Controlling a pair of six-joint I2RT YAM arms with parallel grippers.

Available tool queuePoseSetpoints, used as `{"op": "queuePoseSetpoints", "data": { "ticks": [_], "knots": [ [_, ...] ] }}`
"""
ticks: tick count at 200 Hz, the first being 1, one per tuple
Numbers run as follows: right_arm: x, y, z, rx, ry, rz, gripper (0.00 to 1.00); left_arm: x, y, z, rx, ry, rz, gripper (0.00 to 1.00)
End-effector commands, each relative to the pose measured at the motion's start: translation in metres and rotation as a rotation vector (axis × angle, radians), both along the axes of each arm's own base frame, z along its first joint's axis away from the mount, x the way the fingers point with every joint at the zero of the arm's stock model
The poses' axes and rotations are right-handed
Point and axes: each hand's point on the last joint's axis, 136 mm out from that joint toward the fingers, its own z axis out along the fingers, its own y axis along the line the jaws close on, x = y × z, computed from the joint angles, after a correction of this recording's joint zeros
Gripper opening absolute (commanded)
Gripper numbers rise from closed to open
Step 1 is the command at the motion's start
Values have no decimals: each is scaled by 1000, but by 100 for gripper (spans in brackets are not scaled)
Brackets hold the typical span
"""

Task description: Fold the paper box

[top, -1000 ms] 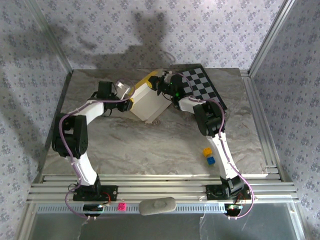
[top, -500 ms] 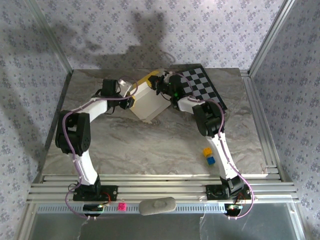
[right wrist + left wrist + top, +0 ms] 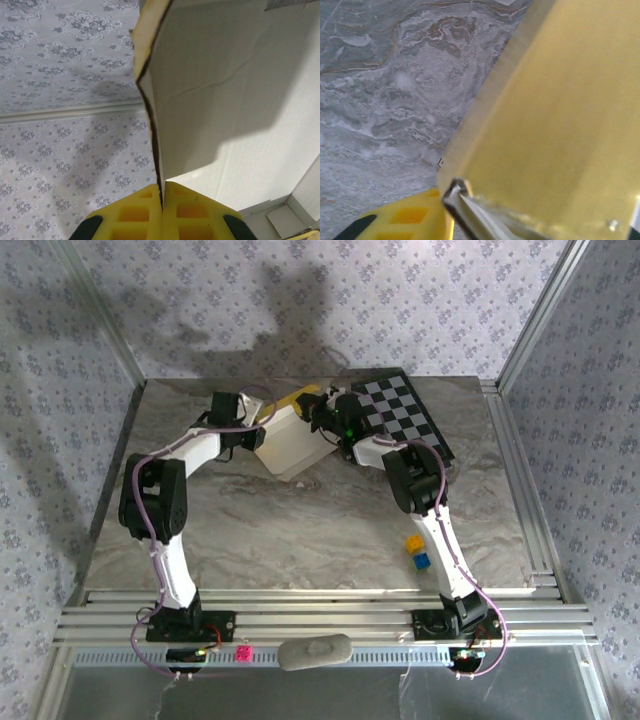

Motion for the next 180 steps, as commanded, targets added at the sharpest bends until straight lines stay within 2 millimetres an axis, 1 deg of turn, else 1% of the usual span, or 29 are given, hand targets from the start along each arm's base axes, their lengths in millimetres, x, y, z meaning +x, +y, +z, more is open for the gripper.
{"op": "queuePoseSetpoints", "data": {
  "ticks": [1,28,52,70,128,150,180],
  "knots": [
    [-9,8,-7,2,52,1,0,13,4,7,3,-7,68,33],
    [-8,8,-9,4,78,-21,0,16,5,5,0,4,95,28],
    [-8,9,-9,13,103,-43,0,18,8,4,7,19,129,22],
    [-9,10,-9,12,120,-61,0,20,12,2,12,35,163,16],
    [-15,10,-13,-9,193,-107,0,24,21,-5,13,69,254,3],
    [-16,11,-15,-24,208,-106,0,24,19,-8,7,83,260,4],
    [-15,9,-18,-24,219,-109,0,26,20,-11,11,95,267,16]
  ]
}}
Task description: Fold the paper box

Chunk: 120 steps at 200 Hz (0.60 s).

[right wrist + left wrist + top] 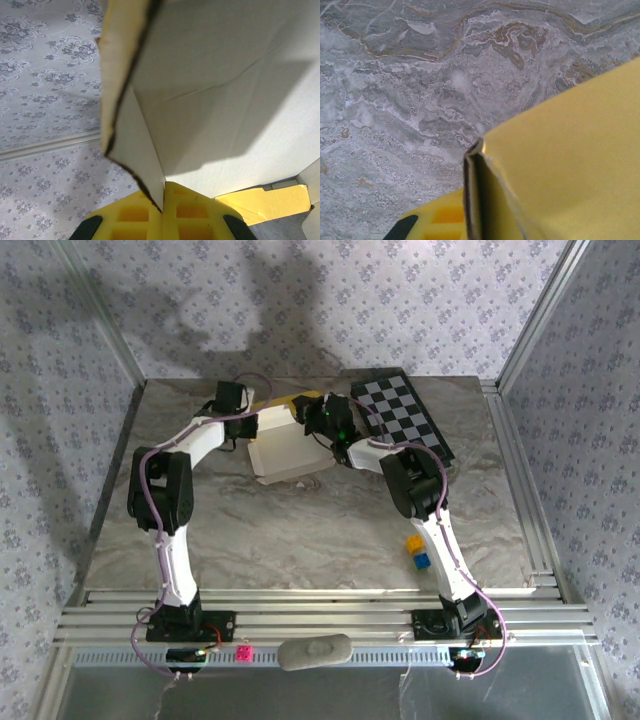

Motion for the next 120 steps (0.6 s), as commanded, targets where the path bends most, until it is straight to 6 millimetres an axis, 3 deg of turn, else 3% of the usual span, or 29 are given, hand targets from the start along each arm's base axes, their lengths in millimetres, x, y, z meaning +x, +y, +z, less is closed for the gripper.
{"op": "queuePoseSetpoints", "data": {
  "ticks": [1,72,120],
  "knots": [
    [-8,2,-19,-30,97,7,0,1,-1,-12,-2,45,22,17],
    [-5,5,-22,-27,113,16,0,8,2,-20,20,93,56,22],
    [-2,3,-21,-26,119,3,0,11,14,-25,59,115,135,6]
  ]
}}
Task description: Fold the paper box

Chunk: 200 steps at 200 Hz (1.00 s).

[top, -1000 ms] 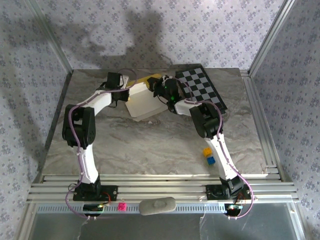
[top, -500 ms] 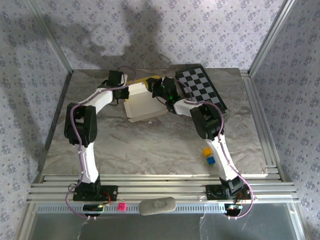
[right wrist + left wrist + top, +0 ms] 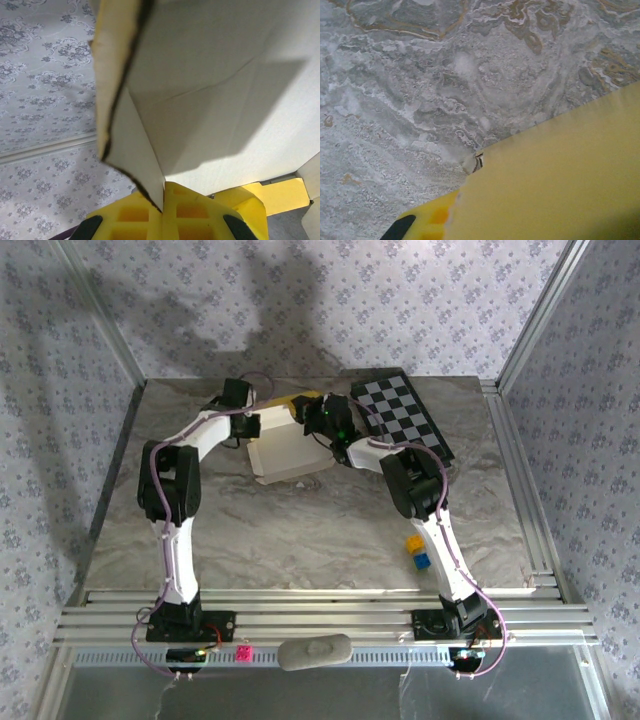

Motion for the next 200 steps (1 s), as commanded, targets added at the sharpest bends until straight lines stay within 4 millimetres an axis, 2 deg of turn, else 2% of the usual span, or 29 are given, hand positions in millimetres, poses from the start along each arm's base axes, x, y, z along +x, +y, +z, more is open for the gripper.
{"op": "queuePoseSetpoints", "data": {
  "ticks": [1,20,114,117,200],
  "knots": [
    [-3,2,-21,-29,96,2,0,3,11,-4,34,25,66,6],
    [-2,1,-21,-28,102,-4,0,4,16,-5,54,33,106,0],
    [1,-1,-27,-41,143,-20,0,-2,45,-5,185,86,333,0],
    [1,-1,-27,-41,143,-21,0,-6,47,-7,198,106,336,0],
    [2,-3,-29,-47,147,-22,0,-9,49,-11,224,131,362,0]
  ]
}}
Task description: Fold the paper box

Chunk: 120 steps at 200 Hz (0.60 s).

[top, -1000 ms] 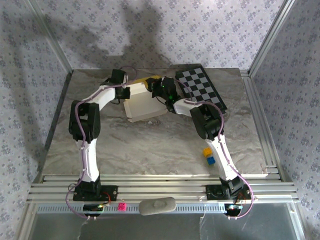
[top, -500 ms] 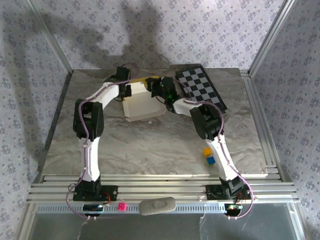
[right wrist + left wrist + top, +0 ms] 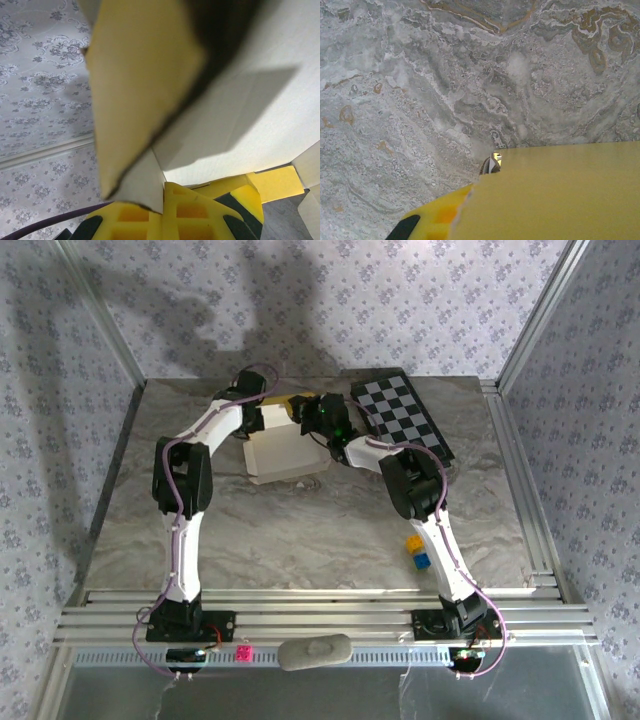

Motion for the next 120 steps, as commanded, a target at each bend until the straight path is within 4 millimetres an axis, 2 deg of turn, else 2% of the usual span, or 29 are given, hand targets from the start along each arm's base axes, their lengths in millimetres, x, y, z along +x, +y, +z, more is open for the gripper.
{"op": "queuePoseSetpoints", "data": {
  "ticks": [1,48,67,84,102,120],
  "knots": [
    [2,-8,-29,-49,106,-20,0,-13,37,-13,134,79,83,0],
    [1,-8,-28,-56,118,-17,0,-12,33,-8,131,71,50,0],
    [0,-13,-22,-65,117,-27,28,-12,24,-7,92,75,-6,0],
    [-1,-23,-9,-100,100,-31,46,-14,17,-1,53,82,-56,0],
    [-4,-36,11,-161,65,-18,57,-19,14,5,-5,95,-90,0],
    [-11,-50,36,-220,16,0,62,-26,15,12,-57,116,-108,0]
  ]
}}
